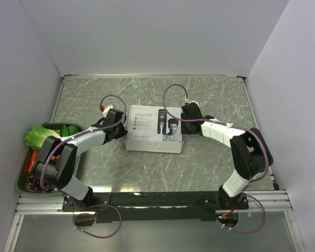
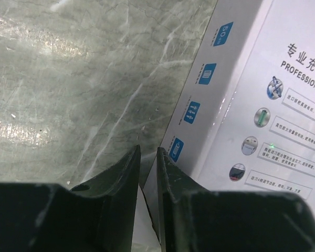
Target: Sort the hair-cutting tools
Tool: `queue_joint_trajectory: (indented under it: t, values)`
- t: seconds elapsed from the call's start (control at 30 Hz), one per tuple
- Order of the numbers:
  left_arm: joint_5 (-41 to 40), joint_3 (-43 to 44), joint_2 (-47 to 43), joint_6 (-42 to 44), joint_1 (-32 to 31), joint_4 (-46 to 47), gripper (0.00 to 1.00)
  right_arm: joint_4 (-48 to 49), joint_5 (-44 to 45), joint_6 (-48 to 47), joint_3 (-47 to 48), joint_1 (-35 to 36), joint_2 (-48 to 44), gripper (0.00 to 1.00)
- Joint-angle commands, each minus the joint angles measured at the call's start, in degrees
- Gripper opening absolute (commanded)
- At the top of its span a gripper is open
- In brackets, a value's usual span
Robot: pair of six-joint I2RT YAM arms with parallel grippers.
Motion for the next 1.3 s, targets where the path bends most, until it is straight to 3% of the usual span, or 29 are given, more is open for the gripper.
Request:
queue_joint_trajectory:
  t: [0.0,0.63,1.27]
  values:
    - [5.93,-1.94,0.7,-0.32,-1.21,-0.86,0.25,1.69,-3.57,1.3,-1.65,0.55,-0.42,0.41]
    - [5.84,-4.49,-1.5,0.56,-1.21,-3.59,0.27,1.17,-5.23,1.83,-3.93,0.46,-0.85,0.43]
    - [8.56,-6.95,-7.12,-0.23,-1.22,-4.11,0.27,1.34,-15.96,2.8,-7.89,1.07,-4.02,0.41]
